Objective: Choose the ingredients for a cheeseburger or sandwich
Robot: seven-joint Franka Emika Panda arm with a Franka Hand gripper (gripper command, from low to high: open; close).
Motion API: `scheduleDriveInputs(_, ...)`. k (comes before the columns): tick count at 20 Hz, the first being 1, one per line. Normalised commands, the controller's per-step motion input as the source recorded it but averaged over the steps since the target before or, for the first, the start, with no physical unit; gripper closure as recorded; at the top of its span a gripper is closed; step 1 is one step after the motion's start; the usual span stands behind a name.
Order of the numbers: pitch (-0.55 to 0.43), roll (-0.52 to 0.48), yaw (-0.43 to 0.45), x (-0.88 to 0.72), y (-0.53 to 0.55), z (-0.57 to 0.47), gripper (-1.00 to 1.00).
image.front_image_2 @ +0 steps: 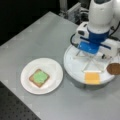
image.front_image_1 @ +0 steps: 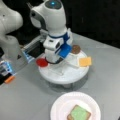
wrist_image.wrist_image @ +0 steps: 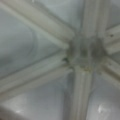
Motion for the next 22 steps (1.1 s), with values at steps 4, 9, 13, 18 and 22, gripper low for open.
scheduleDriveInputs(4, -0.181, 0.085, 0.074, -0.1, -0.09, -0.18, -1.0)
scheduleDriveInputs(9, -0.179, 0.083, 0.052, -0.09, -0.05, -0.18, -1.0)
scheduleDriveInputs(13, -0.177, 0.072, 0.048, -0.15, -0.03, -0.16, -1.0)
scheduleDriveInputs(18, -0.179, 0.078, 0.074, -0.2, -0.05, -0.14, -1.0)
scheduleDriveInputs(22, -0.187, 0.096, 0.104, -0.25, -0.12, -0.15, -1.0)
